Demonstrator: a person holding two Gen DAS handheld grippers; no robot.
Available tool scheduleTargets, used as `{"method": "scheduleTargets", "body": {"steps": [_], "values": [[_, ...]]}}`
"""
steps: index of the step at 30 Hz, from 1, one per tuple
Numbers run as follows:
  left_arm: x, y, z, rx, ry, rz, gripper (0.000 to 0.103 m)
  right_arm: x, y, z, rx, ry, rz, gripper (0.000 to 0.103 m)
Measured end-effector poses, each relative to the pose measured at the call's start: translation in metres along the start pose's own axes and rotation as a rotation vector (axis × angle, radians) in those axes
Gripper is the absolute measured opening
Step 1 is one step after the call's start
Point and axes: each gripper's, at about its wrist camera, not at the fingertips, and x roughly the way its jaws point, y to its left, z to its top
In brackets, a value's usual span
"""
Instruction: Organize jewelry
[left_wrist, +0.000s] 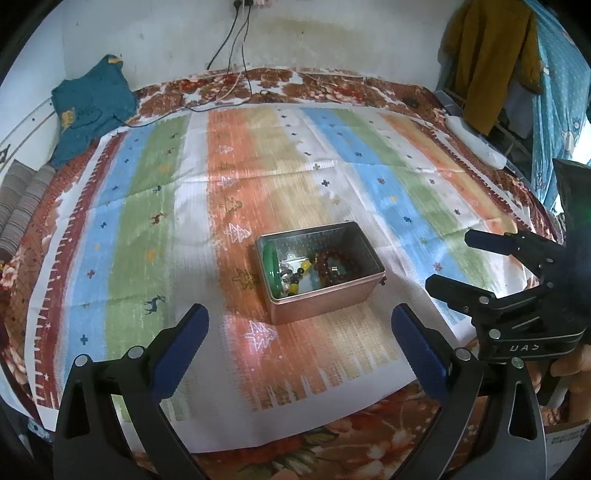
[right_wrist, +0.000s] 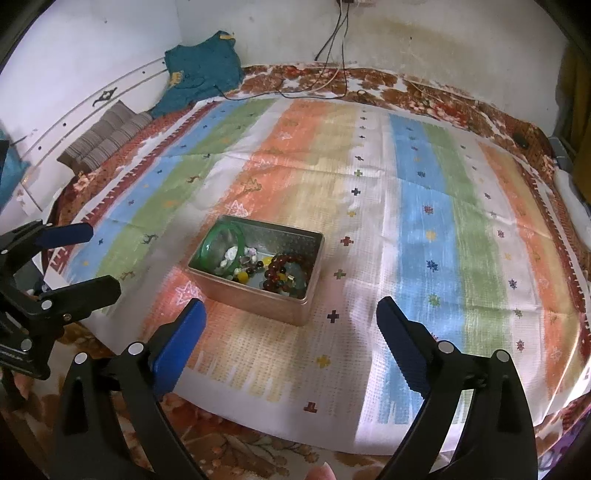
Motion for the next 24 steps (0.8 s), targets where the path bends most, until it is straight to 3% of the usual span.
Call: {"method": "scheduleTargets", "body": {"steps": [9,14,24], "values": [[-0.011,-0.007,-0.005,0.034,-0.070,0.034,0.097,-0.010,-0.001,-0.004,0.010,-0.031,0.017,0.096],[-0.018,-0.007,-0.007,0.042,-0.112,0.044,0.097,-0.016,-0.003,-0.006,0.026,-0.041,0.068,0.097],[-0.020,-0.010,-0.008,0.053,-0.130,0.043,0.097,-0.030,-0.004,-0.010,0.038,-0.095,0.066,0.097]]}}
